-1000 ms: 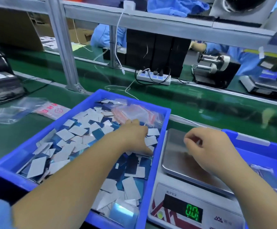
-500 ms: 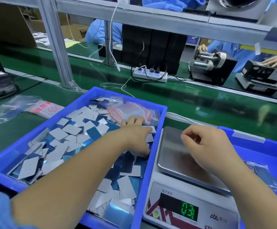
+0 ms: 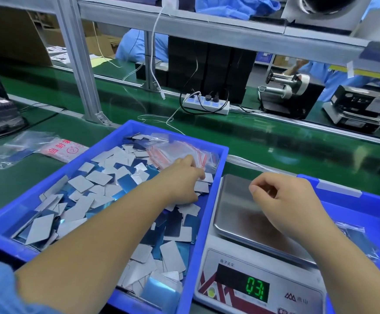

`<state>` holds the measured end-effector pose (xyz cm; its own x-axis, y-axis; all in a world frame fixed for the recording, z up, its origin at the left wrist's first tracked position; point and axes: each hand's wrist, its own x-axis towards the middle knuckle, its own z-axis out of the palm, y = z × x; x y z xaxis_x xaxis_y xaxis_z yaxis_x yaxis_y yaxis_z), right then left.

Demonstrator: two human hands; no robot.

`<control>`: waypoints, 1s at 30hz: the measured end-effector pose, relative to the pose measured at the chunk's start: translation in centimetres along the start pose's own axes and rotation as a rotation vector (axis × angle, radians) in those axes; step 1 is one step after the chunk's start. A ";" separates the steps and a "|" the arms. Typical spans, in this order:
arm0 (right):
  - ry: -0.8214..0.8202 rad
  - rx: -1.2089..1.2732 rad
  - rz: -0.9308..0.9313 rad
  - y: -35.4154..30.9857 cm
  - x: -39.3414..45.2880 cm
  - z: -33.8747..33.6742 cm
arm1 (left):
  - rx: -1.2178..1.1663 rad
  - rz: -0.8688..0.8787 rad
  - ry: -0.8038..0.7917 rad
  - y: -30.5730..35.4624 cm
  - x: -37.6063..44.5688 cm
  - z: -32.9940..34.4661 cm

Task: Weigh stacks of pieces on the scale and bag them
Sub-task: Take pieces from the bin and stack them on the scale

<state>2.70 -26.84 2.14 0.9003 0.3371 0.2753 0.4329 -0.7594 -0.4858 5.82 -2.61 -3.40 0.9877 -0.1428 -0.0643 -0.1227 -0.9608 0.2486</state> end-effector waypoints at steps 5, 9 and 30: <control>-0.001 0.009 -0.009 0.0 0.0 -0.1 | 0.058 -0.027 -0.079 0.3 -0.2 -0.1; -0.011 0.005 -0.014 -0.2 -0.1 0.0 | 0.128 -0.045 -0.020 0.9 0.3 0.5; 0.028 0.033 -0.017 -0.1 0.0 -0.1 | 0.208 -0.101 0.202 1.2 0.8 1.8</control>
<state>2.61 -26.82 2.28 0.8912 0.3343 0.3065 0.4501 -0.7349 -0.5073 6.24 -4.33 -4.88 0.9927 -0.0138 0.1197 -0.0195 -0.9987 0.0461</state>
